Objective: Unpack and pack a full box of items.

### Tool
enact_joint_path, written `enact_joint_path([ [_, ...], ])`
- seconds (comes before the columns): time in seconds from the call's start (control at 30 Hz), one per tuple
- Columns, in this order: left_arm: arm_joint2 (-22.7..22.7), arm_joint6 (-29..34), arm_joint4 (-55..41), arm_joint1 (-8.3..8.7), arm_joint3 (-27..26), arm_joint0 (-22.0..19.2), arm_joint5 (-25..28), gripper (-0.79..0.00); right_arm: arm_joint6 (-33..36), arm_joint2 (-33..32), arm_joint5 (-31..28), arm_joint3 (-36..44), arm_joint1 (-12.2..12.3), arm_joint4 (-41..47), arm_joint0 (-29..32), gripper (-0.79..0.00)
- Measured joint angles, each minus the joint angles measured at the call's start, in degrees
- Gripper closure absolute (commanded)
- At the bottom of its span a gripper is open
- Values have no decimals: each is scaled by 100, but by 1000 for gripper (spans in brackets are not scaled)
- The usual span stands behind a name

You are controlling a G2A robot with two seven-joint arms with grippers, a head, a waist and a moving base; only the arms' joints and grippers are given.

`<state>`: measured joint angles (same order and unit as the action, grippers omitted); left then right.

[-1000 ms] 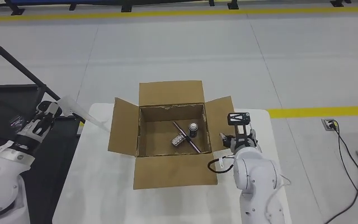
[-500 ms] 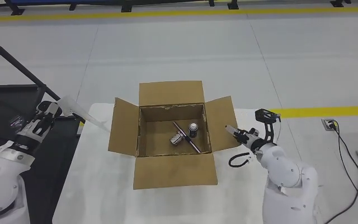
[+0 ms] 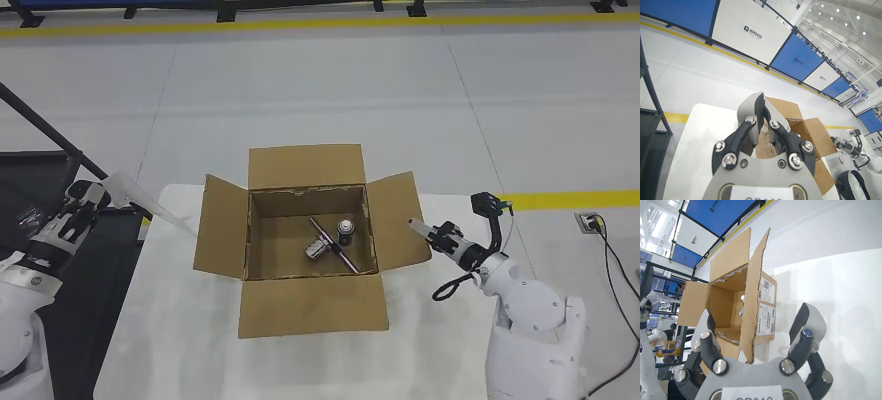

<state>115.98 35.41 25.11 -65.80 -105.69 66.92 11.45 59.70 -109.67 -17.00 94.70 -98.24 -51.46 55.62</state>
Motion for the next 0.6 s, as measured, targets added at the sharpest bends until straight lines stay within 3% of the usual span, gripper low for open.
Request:
enact_joint_path([
  [0.27,0,0,0,0,0,0,0,0,356,87,467,-459,148,669,-333,-767],
  [0.3,0,0,0,0,0,0,0,0,480,42,540,-571,183,774,-420,-480],
  [0.33,0,0,0,0,0,0,0,0,556,2,620,-657,211,817,-483,-366],
  [0.43,0,0,0,0,0,0,0,0,642,-36,836,-826,293,806,-634,-351],
  [0.6,0,0,0,0,0,0,0,0,703,-22,966,-930,401,944,-656,-256],
])
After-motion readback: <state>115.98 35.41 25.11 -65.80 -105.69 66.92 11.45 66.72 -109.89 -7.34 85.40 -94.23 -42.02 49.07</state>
